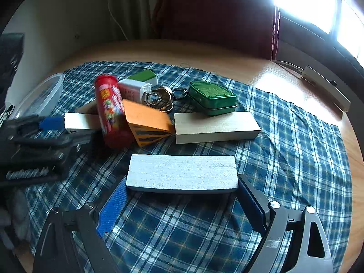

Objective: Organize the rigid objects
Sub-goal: 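Grasp white cube with left tool while right tool holds white foam block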

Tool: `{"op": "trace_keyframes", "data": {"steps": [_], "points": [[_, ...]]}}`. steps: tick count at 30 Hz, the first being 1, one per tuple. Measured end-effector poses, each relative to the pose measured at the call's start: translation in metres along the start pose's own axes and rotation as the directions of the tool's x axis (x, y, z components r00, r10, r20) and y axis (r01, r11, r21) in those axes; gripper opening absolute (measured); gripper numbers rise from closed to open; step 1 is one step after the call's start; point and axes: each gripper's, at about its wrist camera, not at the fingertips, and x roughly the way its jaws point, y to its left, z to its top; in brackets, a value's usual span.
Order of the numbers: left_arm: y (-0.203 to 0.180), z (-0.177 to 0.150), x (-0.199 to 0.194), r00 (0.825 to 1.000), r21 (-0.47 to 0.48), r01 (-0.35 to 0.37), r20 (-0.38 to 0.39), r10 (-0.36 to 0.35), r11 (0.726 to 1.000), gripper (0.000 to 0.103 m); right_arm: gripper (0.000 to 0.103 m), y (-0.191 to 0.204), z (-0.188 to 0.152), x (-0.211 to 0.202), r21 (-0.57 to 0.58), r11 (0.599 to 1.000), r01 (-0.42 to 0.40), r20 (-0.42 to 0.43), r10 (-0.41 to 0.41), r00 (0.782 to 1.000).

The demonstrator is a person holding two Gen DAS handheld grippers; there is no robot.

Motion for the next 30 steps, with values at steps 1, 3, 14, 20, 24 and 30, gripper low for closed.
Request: {"op": "trace_keyframes", "data": {"steps": [1, 3, 14, 20, 24, 30], "points": [[0.003, 0.001, 0.002, 1.000, 0.003, -0.009, 0.002, 0.009, 1.000, 0.077, 0.094, 0.000, 0.000, 0.000, 0.000, 1.000, 0.000, 0.000, 0.000, 1.000], [0.007, 0.006, 0.006, 1.000, 0.003, -0.022, 0.008, 0.022, 1.000, 0.077, 0.094, -0.002, -0.002, -0.005, 0.001, 1.000, -0.001, 0.001, 0.001, 1.000], [-0.002, 0.000, 0.006, 1.000, 0.051, 0.006, 0.012, -0.007, 0.999, 0.071, 0.094, -0.014, -0.017, -0.031, 0.005, 1.000, -0.003, 0.006, 0.003, 1.000], [-0.001, -0.013, -0.003, 0.998, -0.004, 0.053, 0.018, -0.053, 0.999, 0.060, 0.094, -0.019, -0.021, -0.039, 0.014, 1.000, -0.001, 0.008, 0.001, 1.000], [-0.004, -0.025, -0.012, 0.997, -0.023, 0.073, 0.024, -0.072, 0.997, 0.058, 0.094, -0.020, -0.023, -0.041, 0.014, 1.000, -0.001, 0.007, 0.001, 1.000], [-0.016, -0.018, -0.011, 0.996, 0.006, 0.080, 0.036, -0.081, 0.997, 0.058, 0.093, -0.021, -0.025, -0.043, 0.015, 1.000, -0.002, 0.005, 0.002, 1.000]]}}
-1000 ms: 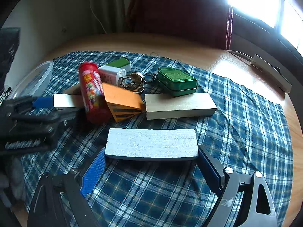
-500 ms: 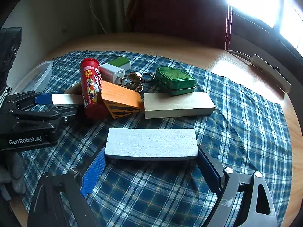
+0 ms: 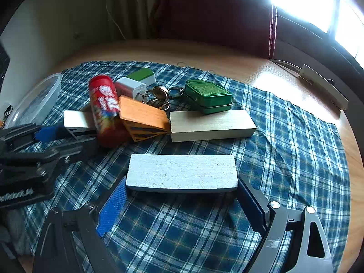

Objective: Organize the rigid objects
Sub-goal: 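Grasp white cube with left tool while right tool holds white foam block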

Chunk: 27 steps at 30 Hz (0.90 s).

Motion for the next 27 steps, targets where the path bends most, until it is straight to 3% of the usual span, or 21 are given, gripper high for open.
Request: {"op": "trace_keyframes", "data": {"steps": [16, 18, 20, 27], "points": [[0.005, 0.020, 0.018, 1.000, 0.031, -0.019, -0.001, 0.019, 0.999, 0.058, 0.093, -0.004, -0.005, -0.007, 0.006, 1.000, 0.003, -0.003, -0.003, 1.000], [0.005, 0.018, 0.018, 1.000, 0.057, -0.027, 0.003, 0.027, 0.998, 0.055, 0.093, -0.004, -0.005, -0.007, 0.005, 1.000, 0.003, -0.004, -0.003, 1.000], [0.003, 0.017, 0.017, 1.000, 0.085, -0.031, 0.006, 0.031, 0.996, 0.046, 0.093, -0.004, -0.005, -0.007, 0.005, 1.000, 0.003, -0.004, -0.003, 1.000], [-0.006, 0.003, 0.010, 1.000, 0.100, 0.005, -0.005, -0.004, 0.995, 0.043, 0.093, -0.004, -0.005, -0.007, 0.005, 1.000, 0.002, -0.004, -0.002, 1.000]]}}
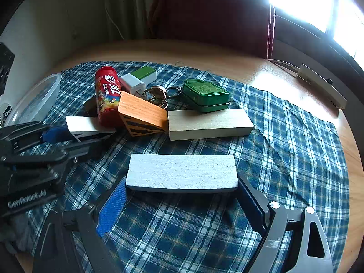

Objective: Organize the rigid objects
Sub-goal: 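Grasp white cube with left tool while right tool holds white foam block, then carry white cube into clear bowl and open left tool while right tool carries foam block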

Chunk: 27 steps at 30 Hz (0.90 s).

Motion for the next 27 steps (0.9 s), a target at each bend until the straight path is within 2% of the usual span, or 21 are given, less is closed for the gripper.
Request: {"op": "trace_keyframes", "data": {"steps": [7, 11, 14, 19, 27], "points": [[0.005, 0.003, 0.002, 1.000, -0.054, -0.005, -0.002, 0.005, 0.999, 0.043, 0.093, 0.000, 0.000, 0.000, -0.001, 1.000, 0.000, 0.000, 0.000, 1.000], [-0.001, 0.004, 0.005, 0.999, -0.017, -0.043, 0.001, 0.043, 0.999, 0.043, 0.093, -0.001, 0.000, 0.000, -0.001, 1.000, -0.001, 0.000, 0.001, 1.000], [-0.002, 0.003, 0.004, 0.999, -0.007, -0.049, 0.012, 0.049, 0.999, 0.033, 0.093, -0.001, 0.000, 0.000, -0.001, 1.000, -0.001, -0.001, 0.001, 1.000], [0.014, -0.006, -0.005, 0.999, -0.075, -0.036, 0.029, 0.039, 0.996, 0.032, 0.093, -0.002, -0.001, -0.002, 0.004, 1.000, -0.004, -0.003, 0.004, 1.000], [0.047, -0.024, -0.036, 0.992, -0.169, -0.071, 0.092, 0.088, 0.983, 0.032, 0.093, -0.014, 0.004, -0.009, 0.053, 0.998, -0.046, 0.002, 0.045, 0.999]]}}
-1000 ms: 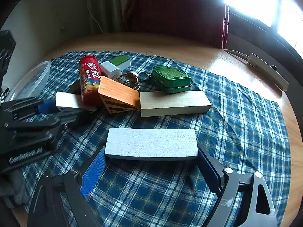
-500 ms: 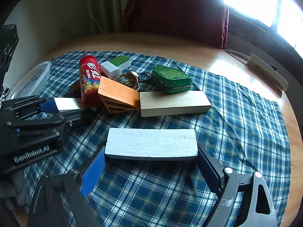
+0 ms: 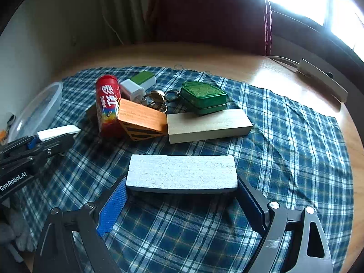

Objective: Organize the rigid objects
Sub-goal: 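Carry white cube into clear bowl and open left tool while right tool carries foam block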

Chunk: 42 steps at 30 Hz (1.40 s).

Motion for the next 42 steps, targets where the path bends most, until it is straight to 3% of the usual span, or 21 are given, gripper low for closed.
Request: {"op": "trace_keyframes", "data": {"steps": [6, 16, 27, 42], "points": [[0.018, 0.005, -0.025, 0.996, -0.037, -0.037, 0.081, 0.040, 0.999, 0.032, 0.093, -0.004, 0.000, -0.010, 0.022, 1.000, -0.018, 0.027, 0.017, 0.999], [0.065, 0.010, -0.042, 0.981, -0.148, -0.108, 0.144, 0.129, 0.983, 0.032, 0.093, 0.014, -0.008, -0.017, 0.042, 0.999, -0.008, 0.061, 0.005, 0.998], [0.124, 0.002, -0.054, 0.940, -0.250, -0.242, 0.178, 0.290, 0.938, 0.032, 0.093, 0.024, -0.012, -0.016, 0.101, 0.995, -0.014, 0.078, 0.006, 0.997], [0.151, -0.008, -0.053, 0.940, -0.289, -0.247, 0.160, 0.301, 0.925, 0.032, 0.093, 0.028, -0.012, -0.008, 0.120, 0.993, 0.009, 0.063, -0.017, 0.998]]}}
